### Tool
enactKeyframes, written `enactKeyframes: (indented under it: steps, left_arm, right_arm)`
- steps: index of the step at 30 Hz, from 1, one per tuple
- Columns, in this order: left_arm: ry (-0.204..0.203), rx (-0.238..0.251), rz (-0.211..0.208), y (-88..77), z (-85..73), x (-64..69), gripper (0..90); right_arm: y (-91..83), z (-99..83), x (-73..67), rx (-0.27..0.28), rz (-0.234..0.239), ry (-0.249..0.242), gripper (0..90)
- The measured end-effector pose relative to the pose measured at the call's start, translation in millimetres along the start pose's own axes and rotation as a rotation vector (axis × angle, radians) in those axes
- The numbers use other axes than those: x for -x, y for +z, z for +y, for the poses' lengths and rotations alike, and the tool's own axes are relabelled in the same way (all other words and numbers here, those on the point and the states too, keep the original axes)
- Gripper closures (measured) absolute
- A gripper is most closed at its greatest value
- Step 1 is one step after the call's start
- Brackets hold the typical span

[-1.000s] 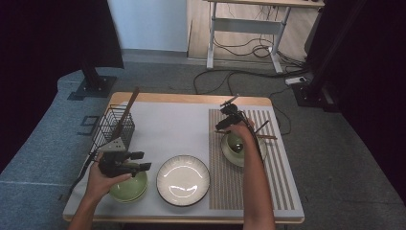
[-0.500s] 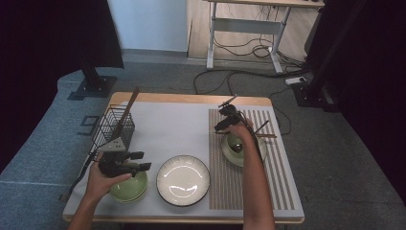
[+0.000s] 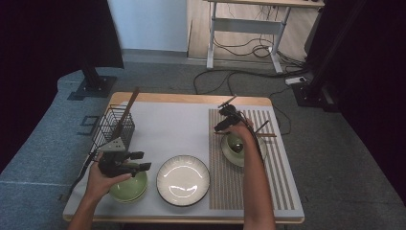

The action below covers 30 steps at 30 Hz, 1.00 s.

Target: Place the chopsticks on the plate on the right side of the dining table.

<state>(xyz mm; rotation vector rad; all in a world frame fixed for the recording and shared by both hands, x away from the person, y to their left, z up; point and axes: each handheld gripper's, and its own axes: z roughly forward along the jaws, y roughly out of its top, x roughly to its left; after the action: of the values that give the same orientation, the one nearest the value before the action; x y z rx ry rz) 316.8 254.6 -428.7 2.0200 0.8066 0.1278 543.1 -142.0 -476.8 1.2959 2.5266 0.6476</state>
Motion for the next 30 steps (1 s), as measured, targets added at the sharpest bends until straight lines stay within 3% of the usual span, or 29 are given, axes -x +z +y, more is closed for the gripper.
enactKeyframes:
  steps: [15,24,27,30]
  left_arm:
    - [0.000,-0.001,0.000,0.3,-0.2,0.2,39.6]
    - [-0.001,0.000,0.000,0.3,-0.2,0.0,39.6]
    - [-0.001,-0.003,0.001,1.0,-0.2,0.1,39.6]
    - [-0.002,-0.001,0.000,0.8,-0.1,0.2,39.6]
  right_arm:
    - [-1.4,5.0,-4.5,-0.014,0.001,-0.037,26.2]
    - [-13.3,0.4,5.4,0.079,-0.003,0.074,25.7]
    - [-20.3,-2.0,8.8,0.115,0.012,0.134,24.9]
    - [-26.8,-3.6,8.2,0.132,0.017,0.147,24.6]
